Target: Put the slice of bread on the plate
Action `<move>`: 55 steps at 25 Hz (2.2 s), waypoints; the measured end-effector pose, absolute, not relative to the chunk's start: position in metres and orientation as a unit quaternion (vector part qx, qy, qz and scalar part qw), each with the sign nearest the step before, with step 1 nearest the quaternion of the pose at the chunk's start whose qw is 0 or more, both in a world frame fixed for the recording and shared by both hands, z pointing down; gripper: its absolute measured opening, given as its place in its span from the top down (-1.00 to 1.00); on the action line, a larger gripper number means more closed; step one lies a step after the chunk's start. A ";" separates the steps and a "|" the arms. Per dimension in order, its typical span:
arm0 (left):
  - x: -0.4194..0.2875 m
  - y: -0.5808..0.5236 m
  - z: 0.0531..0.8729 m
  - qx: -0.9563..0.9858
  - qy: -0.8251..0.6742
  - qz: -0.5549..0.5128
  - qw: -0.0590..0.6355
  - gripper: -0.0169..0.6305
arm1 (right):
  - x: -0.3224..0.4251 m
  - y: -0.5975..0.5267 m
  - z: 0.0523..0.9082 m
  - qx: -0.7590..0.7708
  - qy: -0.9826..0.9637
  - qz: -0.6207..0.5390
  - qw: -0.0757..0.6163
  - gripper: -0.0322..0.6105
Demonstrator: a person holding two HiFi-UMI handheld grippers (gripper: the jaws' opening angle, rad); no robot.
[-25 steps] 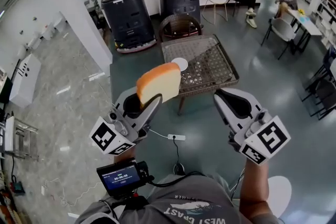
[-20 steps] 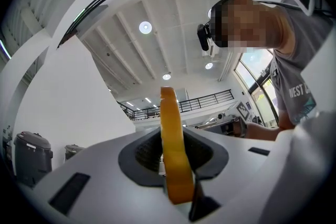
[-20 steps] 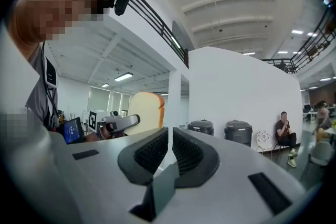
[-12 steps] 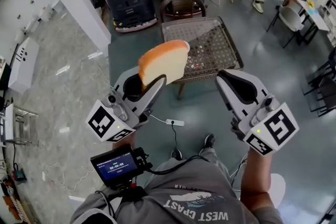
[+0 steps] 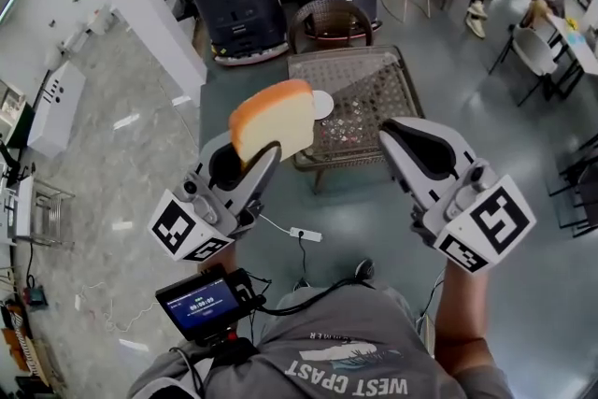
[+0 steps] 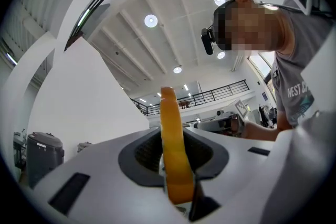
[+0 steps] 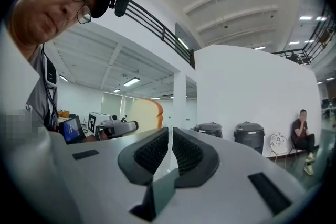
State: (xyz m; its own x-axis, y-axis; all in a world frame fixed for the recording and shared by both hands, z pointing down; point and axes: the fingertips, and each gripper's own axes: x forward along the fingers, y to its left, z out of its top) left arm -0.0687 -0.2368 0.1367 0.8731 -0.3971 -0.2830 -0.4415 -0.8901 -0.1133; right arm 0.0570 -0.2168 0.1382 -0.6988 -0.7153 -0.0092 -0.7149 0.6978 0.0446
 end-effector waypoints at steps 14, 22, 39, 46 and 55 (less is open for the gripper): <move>0.013 -0.300 0.148 -0.954 0.267 0.113 0.072 0.65 | 0.134 -0.282 0.154 0.342 -0.940 0.000 -0.008 0.87; 0.000 -0.345 0.158 -0.961 0.249 0.100 0.073 0.65 | 0.131 -0.326 0.169 0.366 -0.930 0.016 0.001 0.87; -0.065 -0.435 0.157 -0.969 0.205 0.124 0.067 0.65 | 0.053 -0.400 0.164 0.400 -0.916 0.015 0.029 0.87; -0.056 -0.458 0.157 -0.968 0.209 0.128 0.060 0.65 | 0.061 -0.426 0.161 0.396 -0.918 0.019 0.027 0.87; 0.003 -0.486 0.167 -0.960 0.253 0.102 0.071 0.65 | 0.114 -0.461 0.172 0.349 -0.937 0.029 0.009 0.87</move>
State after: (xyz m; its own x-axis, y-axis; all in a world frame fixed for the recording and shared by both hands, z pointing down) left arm 0.0035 -0.4860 0.1675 0.8515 -0.4704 -0.2314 -0.4993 -0.8623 -0.0842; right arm 0.1138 -0.4609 0.1717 -0.7562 -0.6533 0.0364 -0.6543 0.7547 -0.0475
